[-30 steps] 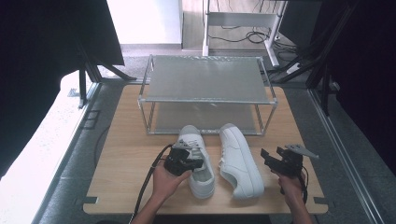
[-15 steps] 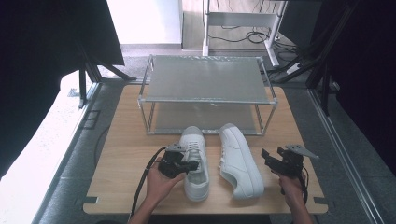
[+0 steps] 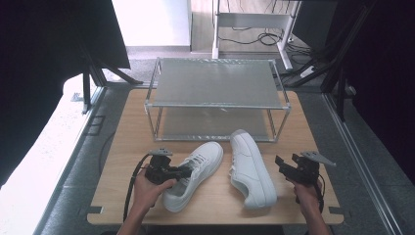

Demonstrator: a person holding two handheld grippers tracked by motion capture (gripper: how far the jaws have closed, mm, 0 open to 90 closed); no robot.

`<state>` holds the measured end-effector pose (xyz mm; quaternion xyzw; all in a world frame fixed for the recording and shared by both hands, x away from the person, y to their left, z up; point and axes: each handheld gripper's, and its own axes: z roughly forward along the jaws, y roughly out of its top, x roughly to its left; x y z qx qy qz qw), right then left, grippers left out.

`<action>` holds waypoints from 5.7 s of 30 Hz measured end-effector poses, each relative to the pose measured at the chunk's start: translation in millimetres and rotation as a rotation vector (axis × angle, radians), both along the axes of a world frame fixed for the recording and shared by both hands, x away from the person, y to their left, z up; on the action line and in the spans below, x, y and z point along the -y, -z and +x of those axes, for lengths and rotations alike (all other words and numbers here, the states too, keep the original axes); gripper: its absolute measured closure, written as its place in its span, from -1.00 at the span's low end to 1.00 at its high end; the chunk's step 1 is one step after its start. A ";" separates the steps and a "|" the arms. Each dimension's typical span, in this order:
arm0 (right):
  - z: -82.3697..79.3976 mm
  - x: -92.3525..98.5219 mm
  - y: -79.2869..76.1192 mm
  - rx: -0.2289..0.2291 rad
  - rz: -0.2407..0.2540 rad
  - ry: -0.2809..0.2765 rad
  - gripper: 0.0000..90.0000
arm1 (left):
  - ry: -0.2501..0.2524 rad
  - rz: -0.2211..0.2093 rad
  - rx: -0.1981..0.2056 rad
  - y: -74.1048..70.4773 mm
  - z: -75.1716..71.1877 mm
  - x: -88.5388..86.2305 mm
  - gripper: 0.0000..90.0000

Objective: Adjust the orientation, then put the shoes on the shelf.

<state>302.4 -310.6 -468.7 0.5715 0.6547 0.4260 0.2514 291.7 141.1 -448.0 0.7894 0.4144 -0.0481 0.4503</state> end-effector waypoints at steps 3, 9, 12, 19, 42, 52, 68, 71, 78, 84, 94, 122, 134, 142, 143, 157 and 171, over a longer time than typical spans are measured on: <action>-1.0 -1.4 -2.6 0.013 -0.002 -0.003 -0.35 | 0.008 -0.069 0.043 -11.6 -2.6 -6.4 0.42; -1.1 -1.7 -2.8 0.012 -0.006 -0.007 -0.35 | -0.143 -0.278 0.095 -21.2 -5.9 -26.0 -0.09; -1.0 -2.3 -2.4 0.011 -0.008 -0.008 -0.35 | -0.189 -0.295 0.093 -19.3 -4.5 -37.3 -0.15; -0.4 -4.4 -0.7 0.003 -0.017 -0.014 -0.35 | -0.210 -0.140 0.137 -19.9 -4.6 -41.7 -0.09; -28.3 -52.2 -41.0 0.097 -0.096 -0.337 0.41 | -0.322 -0.024 0.188 -23.7 -5.7 -54.5 -0.21; -44.3 -102.7 -30.3 0.023 -0.242 -0.559 0.89 | -0.309 -0.007 0.179 -21.8 -5.1 -48.7 -0.22; -45.1 -97.4 -27.4 0.038 -0.292 -0.531 1.00 | -0.285 -0.019 0.143 -17.3 -3.8 -47.8 -0.15; -44.0 -92.6 -28.7 0.036 -0.274 -0.525 1.00 | -0.282 -0.020 0.134 -16.4 -3.3 -48.0 -0.15; -43.4 -90.6 -30.4 0.035 -0.283 -0.522 1.00 | -0.272 -0.025 0.122 -14.7 -3.0 -45.6 -0.14; -41.1 -77.1 -36.5 0.042 -0.264 -0.479 1.00 | -0.268 -0.025 0.112 -13.1 -2.3 -44.7 -0.14; -33.0 -43.9 -39.2 0.048 -0.224 -0.398 1.00 | -0.236 -0.018 0.090 -6.2 -0.4 -34.2 -0.14; -64.8 -48.2 -20.2 0.023 -0.248 -0.442 0.96 | -0.227 -0.025 0.070 -1.6 0.8 -30.9 -0.14; -72.6 -47.0 -15.7 -0.013 -0.384 -0.412 1.00 | -0.238 -0.035 0.073 -3.7 -0.1 -35.3 -0.14; -73.1 -19.3 -15.9 -0.050 -0.320 -0.370 1.00 | -0.242 -0.039 0.073 -4.0 0.1 -36.4 -0.14; -72.3 -20.1 -14.3 -0.051 -0.302 -0.387 1.00 | -0.244 -0.041 0.074 -4.3 -0.2 -36.1 -0.14; -72.1 -23.6 -19.4 0.028 -0.217 -0.432 0.42 | -0.242 -0.069 0.168 -16.2 -5.5 -37.7 -0.19; -65.5 -21.8 -40.0 0.098 -0.189 -0.403 0.25 | -0.236 -0.001 0.223 -25.6 -7.0 -38.0 -0.25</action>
